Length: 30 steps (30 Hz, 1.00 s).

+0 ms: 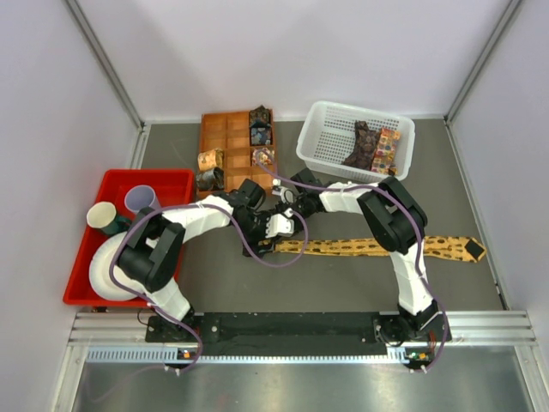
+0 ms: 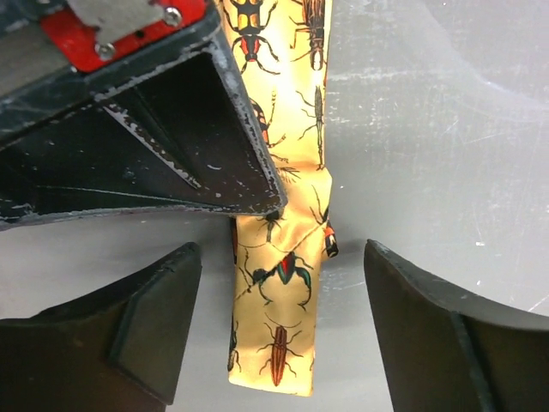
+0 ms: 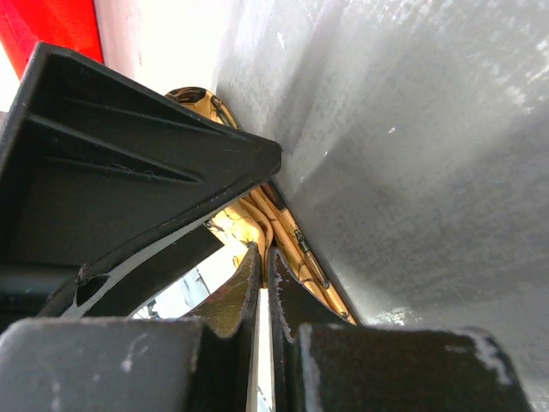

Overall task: Roll the ties
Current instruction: Roll the tie at the center of the board.

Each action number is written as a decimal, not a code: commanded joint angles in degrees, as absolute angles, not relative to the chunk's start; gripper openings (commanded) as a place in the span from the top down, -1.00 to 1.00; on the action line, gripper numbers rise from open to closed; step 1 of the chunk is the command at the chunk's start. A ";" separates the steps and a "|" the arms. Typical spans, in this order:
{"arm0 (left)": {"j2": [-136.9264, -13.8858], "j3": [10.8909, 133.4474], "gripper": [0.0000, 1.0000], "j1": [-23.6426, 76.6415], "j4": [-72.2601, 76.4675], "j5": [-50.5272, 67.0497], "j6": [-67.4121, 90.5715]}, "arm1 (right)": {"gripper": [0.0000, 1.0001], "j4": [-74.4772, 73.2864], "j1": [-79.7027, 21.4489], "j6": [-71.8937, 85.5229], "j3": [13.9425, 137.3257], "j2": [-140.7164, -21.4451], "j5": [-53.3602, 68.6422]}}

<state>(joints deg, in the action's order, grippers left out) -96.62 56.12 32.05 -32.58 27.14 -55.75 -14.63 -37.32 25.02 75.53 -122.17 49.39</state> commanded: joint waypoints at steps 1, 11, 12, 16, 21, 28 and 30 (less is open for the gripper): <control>-98.08 57.83 -0.66 32.95 -35.07 26.89 -55.03 | 1.00 -14.15 -37.18 24.17 77.08 -122.52 49.30; -101.16 58.19 0.12 34.19 -34.71 23.21 -54.48 | 1.00 -14.94 -37.09 23.73 77.52 -122.34 50.80; -101.08 57.92 0.28 34.10 -35.24 22.86 -54.75 | 1.00 -15.29 -37.18 23.64 77.52 -122.26 50.80; -100.37 56.95 0.45 34.19 -36.83 22.76 -55.37 | 1.00 -16.34 -37.18 23.20 77.96 -122.17 50.54; -100.90 57.22 0.46 34.10 -36.39 23.29 -53.35 | 0.32 -17.67 -36.83 25.22 78.67 -121.56 52.03; -100.28 56.08 0.46 34.10 -35.77 22.94 -52.21 | 0.23 -15.82 -36.74 28.03 75.24 -119.18 54.31; -100.11 55.90 0.45 34.10 -35.42 23.11 -51.95 | 0.26 -15.21 -36.83 28.39 75.06 -120.32 54.40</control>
<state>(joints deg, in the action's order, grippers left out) -99.09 58.89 34.00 -33.32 25.82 -52.90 -17.17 -36.58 26.68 75.88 -122.10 51.96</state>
